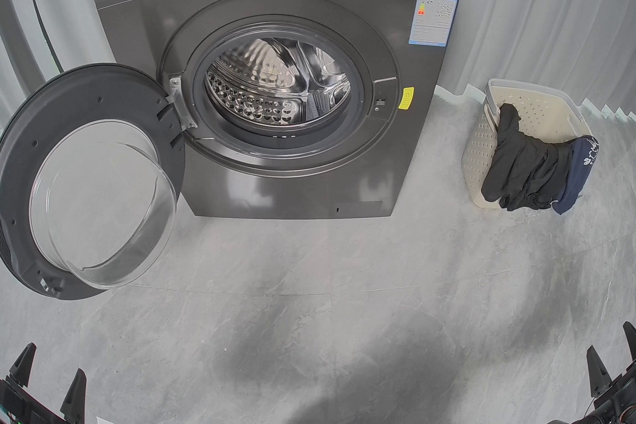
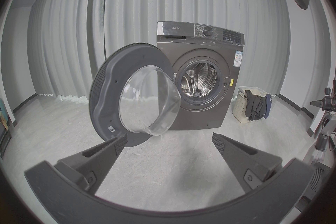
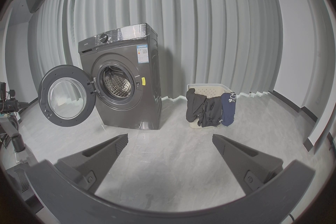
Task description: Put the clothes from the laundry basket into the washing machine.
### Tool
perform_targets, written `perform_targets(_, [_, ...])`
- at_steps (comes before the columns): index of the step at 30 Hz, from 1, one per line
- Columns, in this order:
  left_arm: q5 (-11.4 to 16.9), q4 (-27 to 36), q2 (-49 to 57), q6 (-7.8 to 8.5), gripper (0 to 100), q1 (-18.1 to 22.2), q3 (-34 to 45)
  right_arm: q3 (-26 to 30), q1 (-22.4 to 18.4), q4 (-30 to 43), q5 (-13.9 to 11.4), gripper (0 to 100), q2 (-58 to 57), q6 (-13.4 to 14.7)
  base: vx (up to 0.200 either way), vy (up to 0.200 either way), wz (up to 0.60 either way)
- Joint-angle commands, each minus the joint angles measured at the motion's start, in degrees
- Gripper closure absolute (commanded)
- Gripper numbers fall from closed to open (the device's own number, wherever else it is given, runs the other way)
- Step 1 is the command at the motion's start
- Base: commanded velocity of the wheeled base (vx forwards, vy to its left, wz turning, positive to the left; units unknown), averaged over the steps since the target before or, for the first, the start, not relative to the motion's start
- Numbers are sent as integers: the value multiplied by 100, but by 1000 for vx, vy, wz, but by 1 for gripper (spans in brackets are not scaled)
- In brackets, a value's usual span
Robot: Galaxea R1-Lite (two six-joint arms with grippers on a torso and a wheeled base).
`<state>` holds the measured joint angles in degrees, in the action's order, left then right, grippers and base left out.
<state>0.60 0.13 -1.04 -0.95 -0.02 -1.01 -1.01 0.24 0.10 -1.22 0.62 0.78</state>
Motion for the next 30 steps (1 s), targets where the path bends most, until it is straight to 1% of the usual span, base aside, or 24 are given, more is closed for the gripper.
perform_targets(1, [2, -5, 86, -2, 0, 2, 92, 92, 2, -1, -1, 0, -62, 1, 0, -200, 0])
perform_targets(5, [2, -13, 86, 7, 0, 2, 92, 92, 2, -1, -1, 0, -62, 1, 0, -200, 0])
perform_targets(14, [-25, -5, 86, -2, 0, 2, 92, 92, 2, -1, -1, 0, -62, 1, 0, 0, 0])
perform_targets(20, [-16, -5, 77, -19, 0, 2, 92, 92, 2, -1, -10, 0, -62, -60, 200, 0, 0])
perform_targets(29, [-16, -5, 77, -19, 0, 2, 92, 92, 2, -1, -19, 0, -62, -60, 200, 0, 0])
perform_targets(30, [-16, -5, 77, -19, 0, 2, 92, 92, 2, -1, -19, 0, -62, -60, 0, 0, 0])
